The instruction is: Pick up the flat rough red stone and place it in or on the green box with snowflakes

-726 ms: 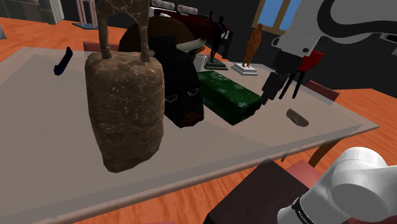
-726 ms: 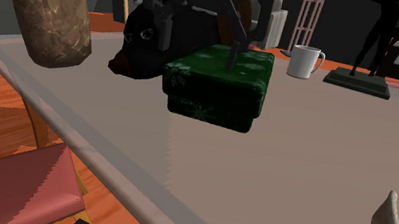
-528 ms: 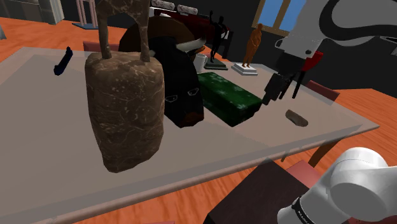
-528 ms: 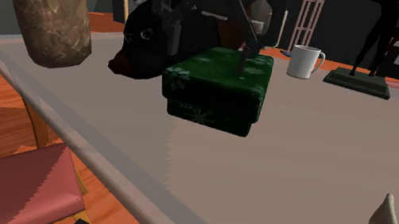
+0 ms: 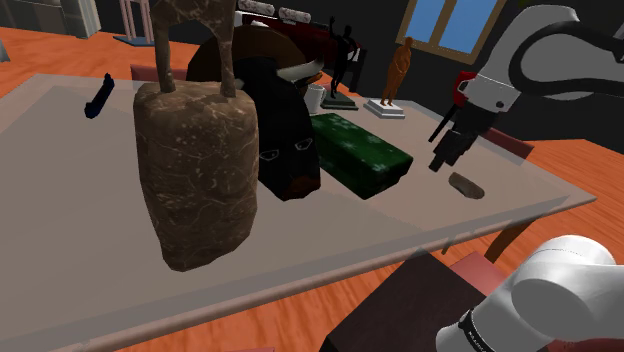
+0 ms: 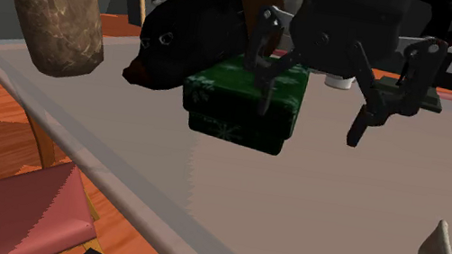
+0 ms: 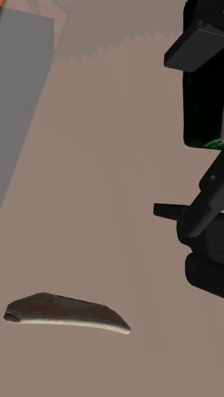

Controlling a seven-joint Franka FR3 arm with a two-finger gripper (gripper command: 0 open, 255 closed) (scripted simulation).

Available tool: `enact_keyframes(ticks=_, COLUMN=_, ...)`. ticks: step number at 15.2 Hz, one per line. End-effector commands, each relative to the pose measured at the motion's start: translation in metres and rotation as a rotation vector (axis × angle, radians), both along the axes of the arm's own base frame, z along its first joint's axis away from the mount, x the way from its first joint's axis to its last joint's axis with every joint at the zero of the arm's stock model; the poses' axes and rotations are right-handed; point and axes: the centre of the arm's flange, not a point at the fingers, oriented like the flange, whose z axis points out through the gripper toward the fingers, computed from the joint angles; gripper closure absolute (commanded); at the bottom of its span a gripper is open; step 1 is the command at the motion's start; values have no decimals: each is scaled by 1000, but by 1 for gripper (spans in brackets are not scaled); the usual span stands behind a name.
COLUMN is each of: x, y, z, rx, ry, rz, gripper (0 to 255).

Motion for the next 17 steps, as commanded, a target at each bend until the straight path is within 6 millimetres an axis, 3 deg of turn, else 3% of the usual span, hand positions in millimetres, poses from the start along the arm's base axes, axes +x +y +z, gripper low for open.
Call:
enact_keyframes(ticks=1, x=-13, y=-22, z=-5, rx=-14, ry=-13, rz=-38, gripper=0)
enact_keyframes(ticks=10, x=-68, y=-115, z=-34, rx=-75, ry=-72, rz=-207, gripper=0)
enact_keyframes(ticks=17, x=-64, y=-117, z=-66, rx=-76, ry=-72, rz=-208, gripper=0)
